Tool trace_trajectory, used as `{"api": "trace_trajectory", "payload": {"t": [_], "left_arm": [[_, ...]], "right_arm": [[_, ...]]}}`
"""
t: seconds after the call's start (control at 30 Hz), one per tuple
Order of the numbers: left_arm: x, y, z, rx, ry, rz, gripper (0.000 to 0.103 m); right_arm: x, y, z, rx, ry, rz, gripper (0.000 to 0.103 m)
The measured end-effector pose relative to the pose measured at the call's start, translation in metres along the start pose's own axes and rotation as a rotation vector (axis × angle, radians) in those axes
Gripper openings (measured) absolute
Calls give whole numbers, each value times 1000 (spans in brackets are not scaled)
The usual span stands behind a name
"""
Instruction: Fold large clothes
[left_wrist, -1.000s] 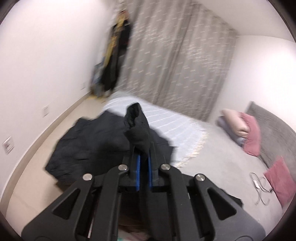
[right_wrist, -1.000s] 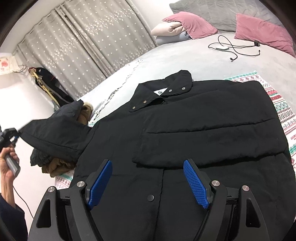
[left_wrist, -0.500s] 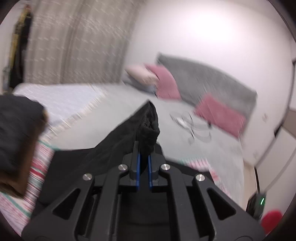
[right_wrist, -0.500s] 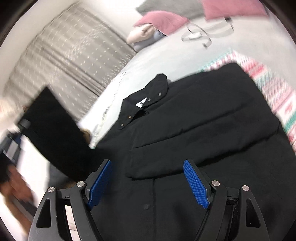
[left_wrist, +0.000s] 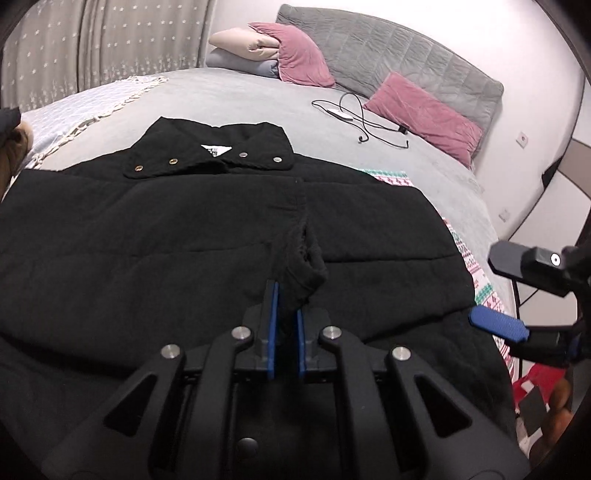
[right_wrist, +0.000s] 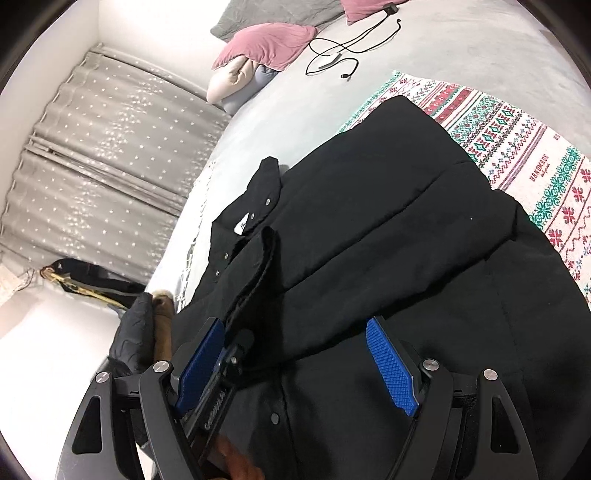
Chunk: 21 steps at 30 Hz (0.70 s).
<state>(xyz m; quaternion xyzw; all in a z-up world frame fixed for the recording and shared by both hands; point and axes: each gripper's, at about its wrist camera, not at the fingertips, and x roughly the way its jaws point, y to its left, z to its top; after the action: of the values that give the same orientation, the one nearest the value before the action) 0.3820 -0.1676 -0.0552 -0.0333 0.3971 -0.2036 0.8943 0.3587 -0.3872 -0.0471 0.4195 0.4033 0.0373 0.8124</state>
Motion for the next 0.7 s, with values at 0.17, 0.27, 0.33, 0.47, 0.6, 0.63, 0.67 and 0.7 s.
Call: {"api": "trace_trajectory", "payload": {"t": [0.17,0.27,0.33,0.47,0.6,0.63,0.67,0.7], "left_arm": [[17,-5,-1,-30,81,-60,32],[21,-7,-7,-4,147,-125,54],[13,-4,-4,9,153,-130,62],[-3,20,13,-21,79,-66,72],[15,64,10,-105,139,61,73],[22,72,5,-118,170,69,73],[27,76,-1,-119,188,70,73],[27,77,-5,-109,185,66,73]], "right_arm": [[6,2,0,-12,10,-10,80],[5,3,0,-21,17,-17,80],[4,4,1,-32,16,-29,80],[5,9,0,-53,13,-44,80],[7,14,-2,-85,18,-38,80],[7,16,-3,-95,15,-44,80],[7,18,-4,-107,10,-55,80],[9,21,-4,-123,9,-69,80]]}}
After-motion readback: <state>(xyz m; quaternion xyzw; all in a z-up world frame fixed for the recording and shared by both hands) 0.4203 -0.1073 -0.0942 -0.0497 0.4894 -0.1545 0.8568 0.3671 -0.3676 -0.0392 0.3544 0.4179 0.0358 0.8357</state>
